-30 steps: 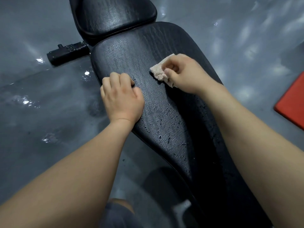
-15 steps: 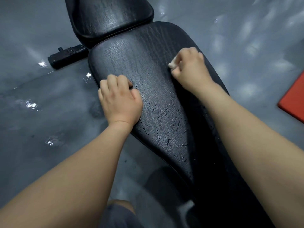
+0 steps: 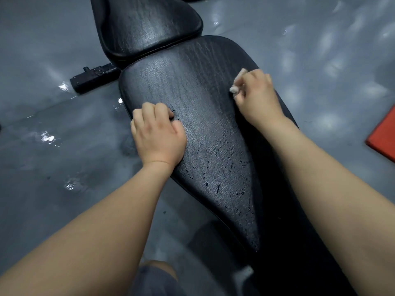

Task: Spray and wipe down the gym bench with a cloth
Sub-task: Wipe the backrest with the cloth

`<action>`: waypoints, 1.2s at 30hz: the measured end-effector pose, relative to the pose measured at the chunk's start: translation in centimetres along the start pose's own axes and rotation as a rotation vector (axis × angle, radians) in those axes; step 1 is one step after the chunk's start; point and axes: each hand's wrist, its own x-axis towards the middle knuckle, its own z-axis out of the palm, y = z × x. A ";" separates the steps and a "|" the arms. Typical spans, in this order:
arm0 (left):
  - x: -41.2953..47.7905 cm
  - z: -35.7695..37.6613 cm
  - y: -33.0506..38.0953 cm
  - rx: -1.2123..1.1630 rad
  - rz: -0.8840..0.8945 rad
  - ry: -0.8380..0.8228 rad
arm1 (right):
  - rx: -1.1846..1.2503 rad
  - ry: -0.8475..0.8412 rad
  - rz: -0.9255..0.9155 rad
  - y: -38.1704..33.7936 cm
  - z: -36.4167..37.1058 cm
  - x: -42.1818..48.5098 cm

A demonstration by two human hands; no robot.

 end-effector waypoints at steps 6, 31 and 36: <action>-0.1 -0.1 0.3 0.015 -0.004 0.000 | 0.098 -0.051 -0.039 -2.2 -0.2 -0.3; -0.1 0.0 0.1 0.022 -0.010 -0.009 | -0.022 -0.293 -0.320 -8.1 4.6 8.4; -0.2 -0.1 0.2 0.004 -0.011 -0.015 | -0.136 -0.325 -0.183 -6.8 4.4 12.1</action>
